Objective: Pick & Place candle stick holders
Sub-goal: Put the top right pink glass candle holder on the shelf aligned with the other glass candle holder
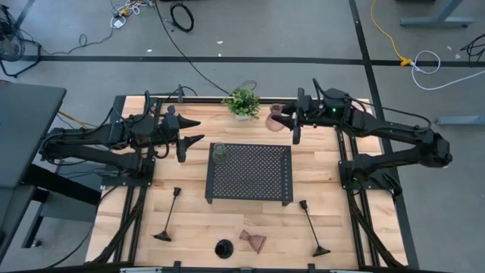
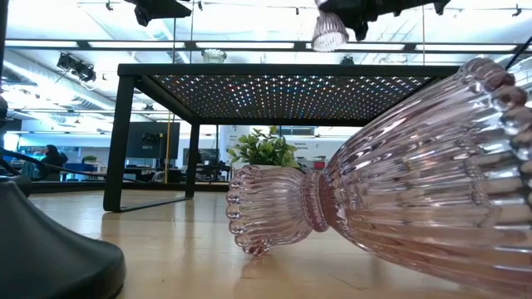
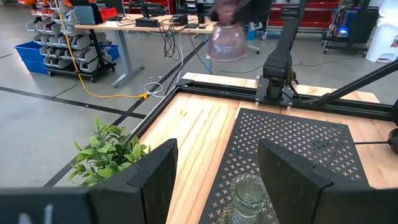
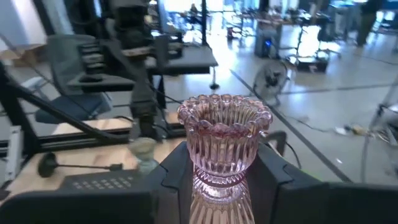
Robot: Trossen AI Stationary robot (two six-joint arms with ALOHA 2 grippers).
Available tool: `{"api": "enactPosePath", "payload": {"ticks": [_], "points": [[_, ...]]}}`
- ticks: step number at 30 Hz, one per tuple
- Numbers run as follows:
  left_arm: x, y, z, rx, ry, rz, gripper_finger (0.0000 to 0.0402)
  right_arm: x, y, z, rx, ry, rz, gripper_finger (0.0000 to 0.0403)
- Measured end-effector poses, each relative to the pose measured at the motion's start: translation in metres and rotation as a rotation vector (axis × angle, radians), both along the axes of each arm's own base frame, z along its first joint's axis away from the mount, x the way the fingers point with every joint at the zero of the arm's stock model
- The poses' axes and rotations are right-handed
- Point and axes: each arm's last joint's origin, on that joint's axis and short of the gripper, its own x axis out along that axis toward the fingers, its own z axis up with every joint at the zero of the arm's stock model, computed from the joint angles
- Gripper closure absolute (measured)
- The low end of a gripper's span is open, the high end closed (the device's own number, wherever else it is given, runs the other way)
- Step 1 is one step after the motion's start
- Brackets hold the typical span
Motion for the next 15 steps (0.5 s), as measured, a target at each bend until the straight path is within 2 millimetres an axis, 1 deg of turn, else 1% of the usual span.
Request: {"api": "enactPosePath", "payload": {"ticks": [10, 15], "points": [[0.000, 0.000, -0.001, 0.000, 0.007, 0.000, 0.0177, 0.008, 0.030, 0.006, -0.094, -0.066, 0.119, 0.0302], [0.000, 0.000, -0.003, 0.000, 0.027, 0.000, 0.0177, 0.011, 0.041, -0.007, -0.115, -0.136, 0.161, 0.0302]]}}
